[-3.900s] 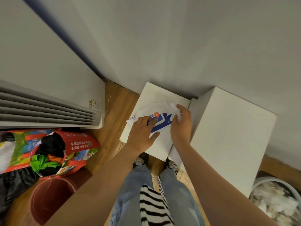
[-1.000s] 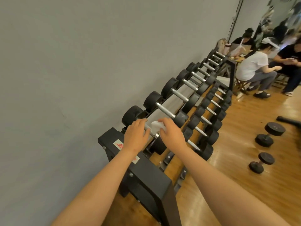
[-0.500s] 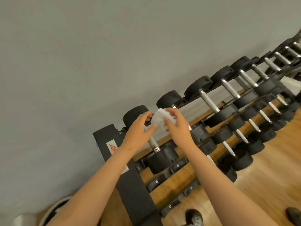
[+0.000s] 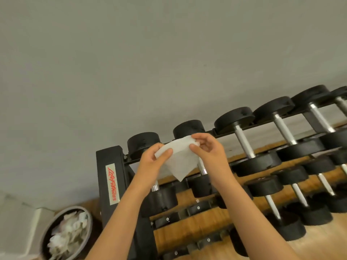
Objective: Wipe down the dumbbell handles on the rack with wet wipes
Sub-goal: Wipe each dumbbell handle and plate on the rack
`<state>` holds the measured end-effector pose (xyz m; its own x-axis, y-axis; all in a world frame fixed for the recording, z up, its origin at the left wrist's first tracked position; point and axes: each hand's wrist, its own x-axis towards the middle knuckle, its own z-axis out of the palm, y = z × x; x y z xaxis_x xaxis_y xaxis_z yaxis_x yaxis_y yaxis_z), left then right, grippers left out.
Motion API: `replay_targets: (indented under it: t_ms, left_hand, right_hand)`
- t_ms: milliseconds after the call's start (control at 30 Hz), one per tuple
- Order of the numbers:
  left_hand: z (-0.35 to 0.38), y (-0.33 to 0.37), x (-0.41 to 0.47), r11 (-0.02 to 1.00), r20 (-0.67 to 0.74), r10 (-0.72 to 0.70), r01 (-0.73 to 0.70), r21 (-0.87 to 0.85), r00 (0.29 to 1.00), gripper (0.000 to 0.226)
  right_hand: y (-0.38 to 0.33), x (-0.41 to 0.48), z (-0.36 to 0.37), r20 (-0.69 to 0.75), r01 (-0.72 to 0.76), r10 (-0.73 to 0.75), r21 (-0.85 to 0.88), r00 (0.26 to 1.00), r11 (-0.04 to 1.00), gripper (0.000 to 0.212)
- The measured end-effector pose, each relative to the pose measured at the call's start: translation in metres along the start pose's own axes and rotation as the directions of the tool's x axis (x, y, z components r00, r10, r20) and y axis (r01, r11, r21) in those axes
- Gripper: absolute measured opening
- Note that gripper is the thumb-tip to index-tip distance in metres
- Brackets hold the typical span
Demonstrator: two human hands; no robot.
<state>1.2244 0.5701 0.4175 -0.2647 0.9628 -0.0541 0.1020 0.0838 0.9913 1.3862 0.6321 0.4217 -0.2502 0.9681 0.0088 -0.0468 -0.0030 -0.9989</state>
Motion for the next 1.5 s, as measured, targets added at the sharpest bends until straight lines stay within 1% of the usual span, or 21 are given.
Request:
replay_targets:
  t_ms: [67, 167, 233, 267, 367, 400, 433, 500, 533, 600, 633, 733, 800, 900, 967, 1200, 1267, 1333, 1400, 1433, 1500]
  left_hand:
    - [0.000, 0.001, 0.000, 0.996, -0.017, -0.034, 0.032, -0.086, 0.999, 0.024]
    - [-0.003, -0.001, 0.002, 0.967, -0.101, -0.076, 0.049, -0.250, 0.992, 0.016]
    - [-0.008, -0.003, 0.003, 0.967, -0.148, -0.075, 0.035, -0.253, 0.986, 0.012]
    - [-0.013, -0.004, 0.004, 0.972, -0.146, -0.058, 0.022, -0.235, 0.988, 0.017]
    - [-0.027, -0.003, 0.009, 0.989, -0.041, -0.010, 0.004, -0.148, 0.999, 0.059]
    - [-0.031, -0.002, 0.013, 0.995, -0.007, 0.007, -0.008, -0.103, 1.000, 0.067]
    - [-0.035, 0.000, 0.016, 0.999, 0.023, 0.024, -0.023, -0.044, 0.999, 0.067]
    - [-0.040, 0.001, 0.024, 0.995, 0.074, 0.065, -0.070, 0.068, 0.995, 0.054]
    - [-0.041, 0.001, 0.028, 0.991, 0.083, 0.091, -0.098, 0.090, 0.992, 0.045]
    - [-0.044, 0.000, 0.033, 0.990, 0.055, 0.118, -0.121, 0.067, 0.992, 0.030]
    - [-0.044, -0.001, 0.034, 0.992, 0.034, 0.122, -0.123, 0.032, 0.992, 0.027]
    - [-0.043, -0.002, 0.036, 0.990, -0.016, 0.134, -0.135, -0.038, 0.991, 0.030]
    - [-0.041, -0.006, 0.038, 0.989, -0.051, 0.146, -0.147, 0.000, 0.988, 0.025]
    - [-0.044, -0.013, 0.044, 0.988, -0.147, 0.154, -0.148, 0.054, 0.977, 0.014]
    - [-0.045, -0.013, 0.048, 0.985, -0.206, 0.162, -0.146, 0.092, 0.965, 0.012]
    - [-0.028, 0.001, 0.053, 0.976, -0.289, 0.167, -0.117, 0.183, 0.942, 0.016]
    - [-0.027, 0.003, 0.055, 0.976, -0.334, 0.169, -0.110, 0.189, 0.927, 0.017]
    - [-0.028, 0.007, 0.055, 0.986, -0.402, 0.151, -0.111, 0.121, 0.903, 0.019]
    - [-0.027, 0.011, 0.053, 0.993, -0.463, 0.113, -0.107, 0.040, 0.879, 0.023]
    - [-0.026, 0.013, 0.053, 0.995, -0.486, 0.091, -0.096, 0.013, 0.869, 0.024]
    - [-0.020, 0.018, 0.053, 0.998, -0.506, 0.053, -0.067, -0.010, 0.861, 0.026]
  right_hand:
    - [-0.004, 0.003, 0.002, 0.027, -0.020, 0.019, 0.048, 0.999, 0.999, 0.021]
    - [0.001, 0.007, 0.010, 0.066, -0.047, 0.044, 0.049, 0.997, 0.998, 0.019]
    - [0.004, 0.008, 0.018, 0.067, -0.045, 0.044, 0.005, 0.997, 0.999, 0.017]
    - [0.005, 0.009, 0.021, 0.061, -0.027, 0.029, -0.030, 0.998, 0.999, 0.016]
    - [0.001, 0.012, 0.030, 0.050, 0.034, -0.030, -0.085, 0.998, 0.996, 0.016]
    - [-0.002, 0.015, 0.034, 0.049, 0.053, -0.049, -0.095, 0.998, 0.994, 0.017]
    - [-0.004, 0.017, 0.038, 0.055, 0.069, -0.063, -0.110, 0.996, 0.992, 0.018]
    - [-0.007, 0.021, 0.047, 0.081, 0.078, -0.068, -0.130, 0.994, 0.988, 0.020]
    - [-0.008, 0.023, 0.052, 0.095, 0.078, -0.067, -0.125, 0.993, 0.989, 0.021]
    - [-0.009, 0.028, 0.060, 0.111, 0.066, -0.055, -0.104, 0.992, 0.992, 0.024]
    - [-0.009, 0.030, 0.064, 0.112, 0.060, -0.049, -0.095, 0.992, 0.994, 0.025]
    - [-0.008, 0.036, 0.071, 0.122, 0.062, -0.050, -0.096, 0.991, 0.993, 0.025]
    - [-0.007, 0.041, 0.076, 0.136, 0.063, -0.047, -0.117, 0.990, 0.991, 0.022]
    - [-0.005, 0.049, 0.078, 0.137, 0.058, -0.040, -0.133, 0.990, 0.989, 0.022]
    - [-0.006, 0.055, 0.074, 0.144, 0.064, -0.043, -0.147, 0.989, 0.987, 0.022]
    - [-0.014, 0.075, 0.050, 0.203, 0.120, -0.076, -0.211, 0.976, 0.970, 0.021]
    - [-0.014, 0.079, 0.044, 0.205, 0.141, -0.092, -0.240, 0.974, 0.960, 0.024]
    - [-0.015, 0.082, 0.038, 0.210, 0.149, -0.097, -0.246, 0.973, 0.958, 0.022]
    - [-0.015, 0.082, 0.033, 0.262, 0.140, -0.074, -0.242, 0.962, 0.960, 0.017]
    - [-0.015, 0.082, 0.032, 0.298, 0.140, -0.059, -0.259, 0.953, 0.956, 0.019]
    - [-0.013, 0.082, 0.030, 0.360, 0.151, -0.023, -0.331, 0.933, 0.932, 0.032]
